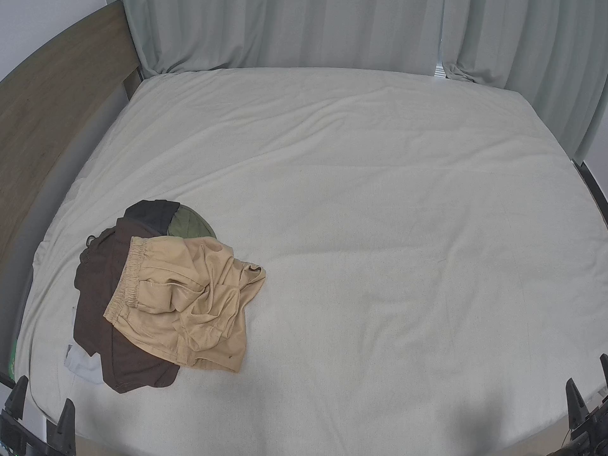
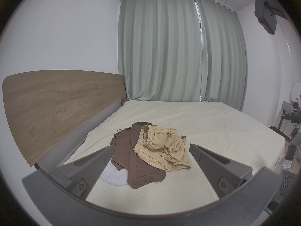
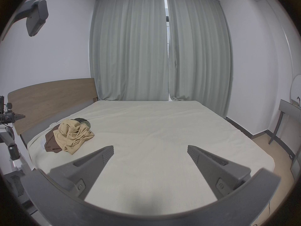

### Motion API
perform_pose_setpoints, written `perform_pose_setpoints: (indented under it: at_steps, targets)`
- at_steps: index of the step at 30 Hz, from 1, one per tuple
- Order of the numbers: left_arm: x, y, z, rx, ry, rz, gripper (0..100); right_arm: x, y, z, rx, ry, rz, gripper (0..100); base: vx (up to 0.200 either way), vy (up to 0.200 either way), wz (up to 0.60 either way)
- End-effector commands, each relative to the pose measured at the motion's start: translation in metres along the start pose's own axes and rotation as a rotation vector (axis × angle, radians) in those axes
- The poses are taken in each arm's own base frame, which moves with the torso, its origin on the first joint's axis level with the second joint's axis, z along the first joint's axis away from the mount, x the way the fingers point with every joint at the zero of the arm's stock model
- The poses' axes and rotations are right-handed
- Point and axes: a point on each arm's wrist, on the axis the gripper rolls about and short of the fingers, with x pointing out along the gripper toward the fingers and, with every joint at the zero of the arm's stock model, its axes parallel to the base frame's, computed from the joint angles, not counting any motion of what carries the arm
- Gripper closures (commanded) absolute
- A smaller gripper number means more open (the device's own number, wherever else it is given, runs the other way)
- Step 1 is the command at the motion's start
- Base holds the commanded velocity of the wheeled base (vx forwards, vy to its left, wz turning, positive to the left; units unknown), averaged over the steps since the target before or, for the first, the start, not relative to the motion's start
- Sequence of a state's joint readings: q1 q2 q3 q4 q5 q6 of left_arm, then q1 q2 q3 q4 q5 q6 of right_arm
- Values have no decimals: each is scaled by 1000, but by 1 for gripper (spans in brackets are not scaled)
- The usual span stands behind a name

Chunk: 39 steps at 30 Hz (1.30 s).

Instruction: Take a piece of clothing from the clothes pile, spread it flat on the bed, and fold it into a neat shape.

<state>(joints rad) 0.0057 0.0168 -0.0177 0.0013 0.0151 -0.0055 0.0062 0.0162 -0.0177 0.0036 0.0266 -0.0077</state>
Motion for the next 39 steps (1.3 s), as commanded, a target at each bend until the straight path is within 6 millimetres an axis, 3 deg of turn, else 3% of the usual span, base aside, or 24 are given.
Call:
perform_pose_setpoints:
  at_steps: [1, 26, 28, 29, 30, 36, 39]
  targets:
    - [0, 0, -5, -1, 3, 1, 0, 0, 0, -5, -1, 4, -1, 0, 0, 0, 0]
    - [0, 0, -4, 18, -7, -21, 0, 0, 0, -5, 0, 6, 1, 0, 0, 0, 0]
    - [-2, -1, 10, 5, -94, -26, 0, 0, 0, -5, 2, 6, -1, 0, 0, 0, 0]
    - [-6, -1, 33, 10, -192, -24, 0, 0, 0, -5, 2, 6, -1, 0, 0, 0, 0]
    - [-3, -1, 43, 6, -194, -40, 0, 0, 0, -5, 2, 6, 1, 0, 0, 0, 0]
    - [9, 0, 38, -13, -68, -130, 0, 0, 0, -5, 3, 4, -1, 0, 0, 0, 0]
    - [12, -1, 46, -64, -43, -170, 0, 0, 0, -4, 3, 4, -1, 0, 0, 0, 0]
